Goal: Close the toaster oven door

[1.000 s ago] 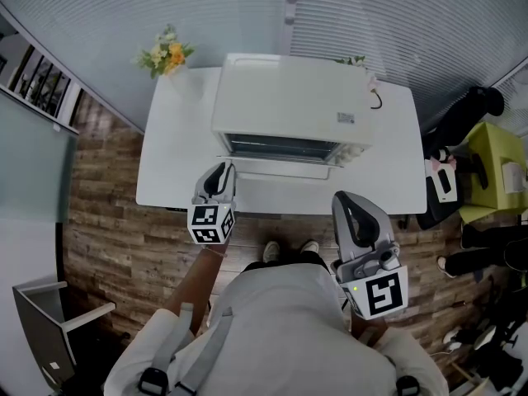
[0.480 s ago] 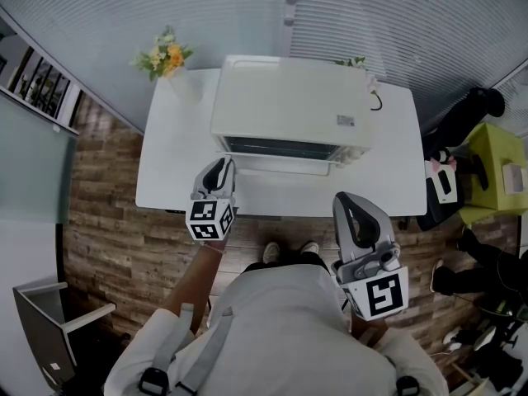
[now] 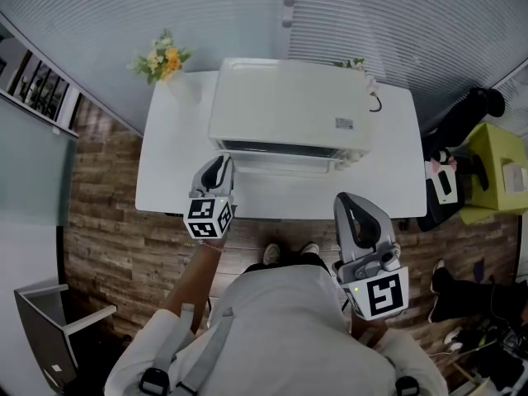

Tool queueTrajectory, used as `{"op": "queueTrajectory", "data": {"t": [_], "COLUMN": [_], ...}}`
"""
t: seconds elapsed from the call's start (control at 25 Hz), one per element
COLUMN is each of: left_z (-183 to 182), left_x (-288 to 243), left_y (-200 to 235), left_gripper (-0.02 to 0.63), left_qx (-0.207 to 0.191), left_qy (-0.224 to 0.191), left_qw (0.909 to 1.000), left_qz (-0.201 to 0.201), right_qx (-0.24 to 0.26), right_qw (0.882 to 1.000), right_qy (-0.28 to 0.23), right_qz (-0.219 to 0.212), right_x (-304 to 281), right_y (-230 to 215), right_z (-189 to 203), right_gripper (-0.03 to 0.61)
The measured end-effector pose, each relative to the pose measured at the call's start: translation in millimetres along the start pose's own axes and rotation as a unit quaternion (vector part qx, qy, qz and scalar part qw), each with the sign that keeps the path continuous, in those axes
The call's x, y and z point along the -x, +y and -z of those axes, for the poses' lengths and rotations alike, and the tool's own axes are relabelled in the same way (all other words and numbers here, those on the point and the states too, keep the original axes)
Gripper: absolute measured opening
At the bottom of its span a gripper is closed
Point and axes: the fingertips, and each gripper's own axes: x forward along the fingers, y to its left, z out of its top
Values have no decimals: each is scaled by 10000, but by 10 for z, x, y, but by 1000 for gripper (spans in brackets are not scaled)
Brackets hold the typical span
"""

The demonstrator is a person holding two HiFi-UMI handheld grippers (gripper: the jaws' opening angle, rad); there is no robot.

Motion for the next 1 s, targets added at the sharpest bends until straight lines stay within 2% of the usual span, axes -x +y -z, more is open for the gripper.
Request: {"op": "queueTrajectory", "data": {"t": [1.0], "left_z": [-160], "left_x": [-224], "left_y": [62], "left_gripper": [83], "left_qx": [-37], "left_qy": [-60], "left_qw": [10000], "left_qz": [-5], "right_qx": [56], "right_qw": [10000], "right_qy": [26], "right_qz": [23], "right_x": [-127], "right_y": [-132], "right_z": [44], "right_gripper": [5]}}
